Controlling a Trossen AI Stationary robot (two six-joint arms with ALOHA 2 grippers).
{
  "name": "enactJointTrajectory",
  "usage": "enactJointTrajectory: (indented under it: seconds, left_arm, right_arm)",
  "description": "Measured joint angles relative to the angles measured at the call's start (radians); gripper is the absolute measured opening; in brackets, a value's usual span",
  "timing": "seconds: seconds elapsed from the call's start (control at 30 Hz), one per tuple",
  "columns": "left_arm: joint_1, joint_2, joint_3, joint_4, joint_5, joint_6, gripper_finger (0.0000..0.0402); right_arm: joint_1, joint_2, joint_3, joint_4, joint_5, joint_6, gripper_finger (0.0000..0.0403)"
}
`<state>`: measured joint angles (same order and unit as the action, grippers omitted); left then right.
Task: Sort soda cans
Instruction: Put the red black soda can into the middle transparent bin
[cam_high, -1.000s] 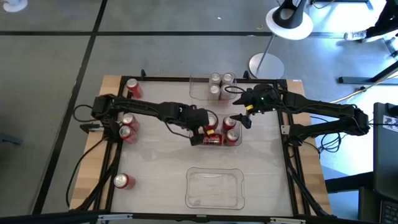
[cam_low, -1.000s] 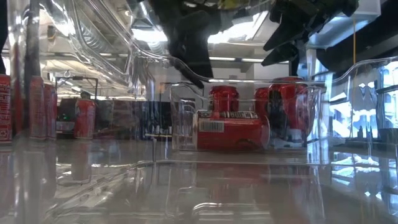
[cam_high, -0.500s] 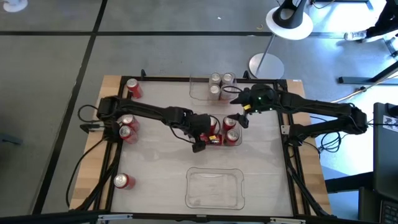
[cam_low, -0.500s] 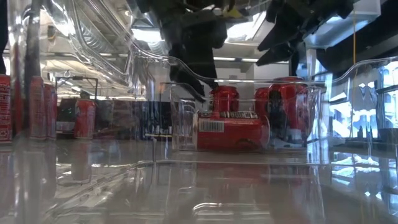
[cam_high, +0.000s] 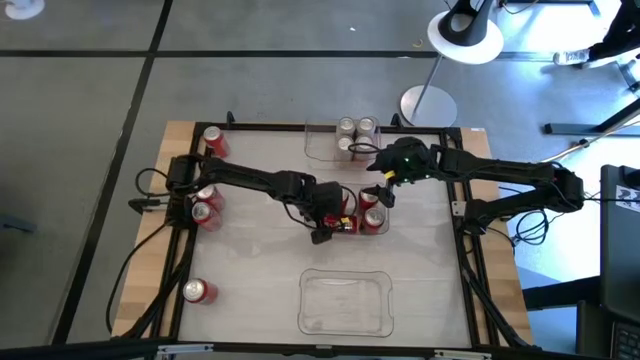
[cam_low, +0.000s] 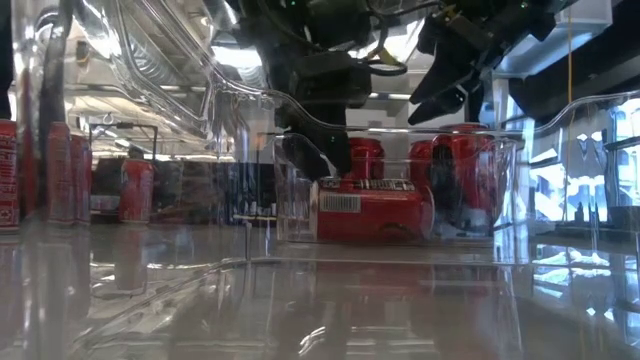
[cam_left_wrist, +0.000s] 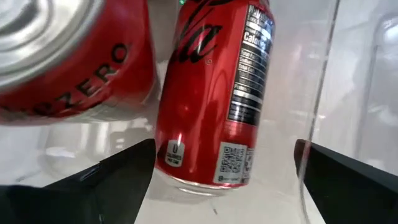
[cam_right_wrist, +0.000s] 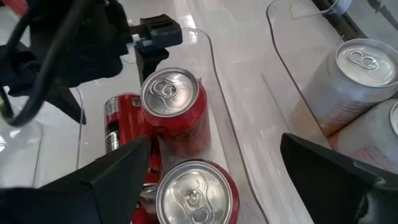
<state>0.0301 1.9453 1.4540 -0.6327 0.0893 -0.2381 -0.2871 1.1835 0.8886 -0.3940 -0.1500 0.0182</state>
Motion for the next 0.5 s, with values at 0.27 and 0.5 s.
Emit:
enactJointTrajectory:
  seconds: [0.27, 0.5]
  left_arm:
    - [0.008, -0.063, 0.04, -0.026, -0.008, -0.027, 0.0373]
    - [0.028, -0.001, 0.038, -0.04, -0.029, 0.019, 0.0373]
  right_arm:
    - [0.0, 0.0, 0.0, -0.001, 0.0, 0.0, 0.036]
    - [0.0, 0.0, 0.0, -0.004, 0.0, 0.003, 0.036]
